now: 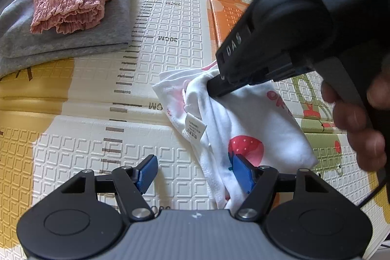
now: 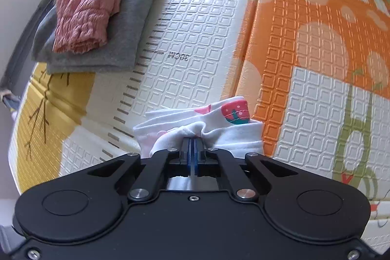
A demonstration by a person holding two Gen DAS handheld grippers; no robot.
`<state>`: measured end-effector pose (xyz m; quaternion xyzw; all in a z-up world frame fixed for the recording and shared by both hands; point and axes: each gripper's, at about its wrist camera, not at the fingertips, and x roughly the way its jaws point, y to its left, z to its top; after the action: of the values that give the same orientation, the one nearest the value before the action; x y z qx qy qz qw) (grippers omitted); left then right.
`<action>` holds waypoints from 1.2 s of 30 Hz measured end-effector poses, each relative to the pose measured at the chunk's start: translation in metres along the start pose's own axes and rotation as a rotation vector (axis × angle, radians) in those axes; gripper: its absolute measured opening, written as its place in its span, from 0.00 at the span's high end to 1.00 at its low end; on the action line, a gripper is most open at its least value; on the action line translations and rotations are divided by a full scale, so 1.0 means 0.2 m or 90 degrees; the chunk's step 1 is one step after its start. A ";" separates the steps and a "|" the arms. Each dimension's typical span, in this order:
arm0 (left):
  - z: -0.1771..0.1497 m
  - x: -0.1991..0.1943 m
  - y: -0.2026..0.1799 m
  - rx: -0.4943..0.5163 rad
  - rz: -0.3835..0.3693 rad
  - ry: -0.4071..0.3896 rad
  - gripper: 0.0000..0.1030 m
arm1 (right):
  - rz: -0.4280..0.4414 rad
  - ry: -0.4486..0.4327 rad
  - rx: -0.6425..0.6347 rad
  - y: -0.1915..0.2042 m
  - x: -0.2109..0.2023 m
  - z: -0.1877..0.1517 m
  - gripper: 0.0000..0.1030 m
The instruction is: Fold clothes
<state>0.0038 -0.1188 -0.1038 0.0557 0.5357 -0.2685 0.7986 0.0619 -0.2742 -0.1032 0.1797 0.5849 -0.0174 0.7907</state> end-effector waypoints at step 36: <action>0.00 0.00 -0.08 0.051 0.056 0.017 0.25 | -0.006 -0.017 -0.022 -0.20 -0.32 -0.52 1.00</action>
<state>-0.0033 -0.1332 -0.1009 0.1144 0.5321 -0.2535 0.7997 -0.0643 -0.2915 -0.0795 0.1629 0.5753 -0.0133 0.8015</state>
